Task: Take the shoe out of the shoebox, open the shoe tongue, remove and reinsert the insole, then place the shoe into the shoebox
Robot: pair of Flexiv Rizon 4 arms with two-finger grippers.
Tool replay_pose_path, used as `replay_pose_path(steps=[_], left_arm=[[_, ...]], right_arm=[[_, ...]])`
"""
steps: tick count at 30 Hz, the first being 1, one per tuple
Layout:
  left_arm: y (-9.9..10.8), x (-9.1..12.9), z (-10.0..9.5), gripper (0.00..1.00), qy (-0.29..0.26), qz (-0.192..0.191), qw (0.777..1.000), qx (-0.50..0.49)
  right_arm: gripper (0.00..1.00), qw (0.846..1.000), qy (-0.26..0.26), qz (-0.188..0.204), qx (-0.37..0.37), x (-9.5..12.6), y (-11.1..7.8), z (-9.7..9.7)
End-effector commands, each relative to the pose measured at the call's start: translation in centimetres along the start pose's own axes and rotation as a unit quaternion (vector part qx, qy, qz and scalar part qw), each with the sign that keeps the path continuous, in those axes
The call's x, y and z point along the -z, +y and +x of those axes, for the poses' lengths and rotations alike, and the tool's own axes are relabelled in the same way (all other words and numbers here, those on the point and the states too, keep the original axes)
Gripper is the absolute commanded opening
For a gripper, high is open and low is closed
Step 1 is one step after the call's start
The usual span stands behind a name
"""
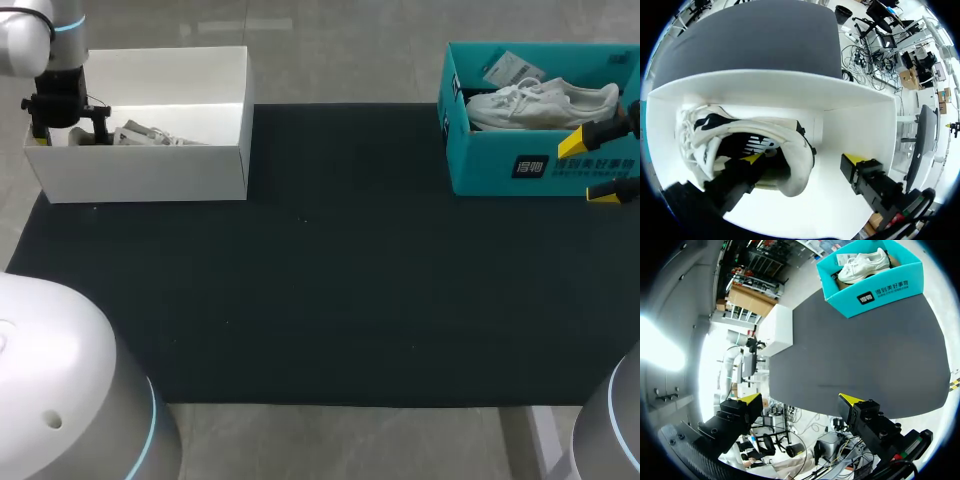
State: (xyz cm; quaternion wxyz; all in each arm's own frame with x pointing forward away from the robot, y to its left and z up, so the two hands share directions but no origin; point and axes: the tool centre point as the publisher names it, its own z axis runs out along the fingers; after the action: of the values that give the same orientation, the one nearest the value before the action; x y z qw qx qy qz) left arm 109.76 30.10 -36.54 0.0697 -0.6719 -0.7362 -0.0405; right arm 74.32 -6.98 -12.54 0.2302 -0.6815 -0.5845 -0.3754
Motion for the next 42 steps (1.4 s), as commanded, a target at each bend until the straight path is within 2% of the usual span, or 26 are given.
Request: replay_pose_path(steps=[1,6,15,21,26,29,31,33,34,37,40,42], left_arm=[[-0.3,3.1,0.0,1.00,-0.007,0.011,1.000,0.009],[-0.1,6.1,-0.4,1.00,-0.028,0.028,0.998,0.047],[-0.4,12.1,-1.2,1.00,-0.048,0.024,0.997,0.063],[1.1,16.5,-1.2,1.00,-0.082,0.038,0.991,0.102],[1.8,20.6,-0.9,1.00,-0.097,0.019,0.990,0.103],[1.5,21.9,-0.9,1.00,-0.093,0.009,0.992,0.091],[1.2,22.2,-1.1,1.00,-0.082,0.010,0.994,0.079],[0.7,22.3,-1.3,1.00,-0.079,0.006,0.995,0.066],[0.6,22.2,-1.3,1.00,-0.077,0.028,0.995,0.054],[0.0,21.8,-1.5,1.00,-0.050,0.023,0.997,0.048],[0.0,21.8,-1.5,1.00,-0.050,0.023,0.997,0.048],[0.0,21.8,-1.5,1.00,-0.050,0.023,0.997,0.048]], right_arm=[[1.00,1.000,-0.001,-0.001,0.000,-0.1,-0.1,0.0],[1.00,1.000,-0.001,-0.001,0.000,-0.1,-0.1,0.0],[1.00,1.000,-0.001,-0.001,0.000,-0.1,-0.1,0.0],[1.00,1.000,-0.001,-0.001,0.000,-0.1,-0.1,0.0],[1.00,1.000,-0.001,-0.001,0.000,-0.1,-0.1,0.0],[1.00,1.000,-0.001,-0.001,0.000,-0.1,-0.1,0.0],[1.00,0.998,-0.058,0.005,0.003,-0.3,0.8,-1.0],[1.00,0.998,-0.069,0.002,0.006,0.0,2.1,-1.8],[1.00,0.996,-0.091,0.008,0.012,0.2,2.8,-2.2],[1.00,0.982,-0.183,0.031,0.033,0.9,4.6,-4.0],[1.00,0.969,-0.236,0.041,0.051,2.1,6.9,-5.8],[1.00,0.954,-0.287,0.050,0.064,3.0,8.6,-6.9]])
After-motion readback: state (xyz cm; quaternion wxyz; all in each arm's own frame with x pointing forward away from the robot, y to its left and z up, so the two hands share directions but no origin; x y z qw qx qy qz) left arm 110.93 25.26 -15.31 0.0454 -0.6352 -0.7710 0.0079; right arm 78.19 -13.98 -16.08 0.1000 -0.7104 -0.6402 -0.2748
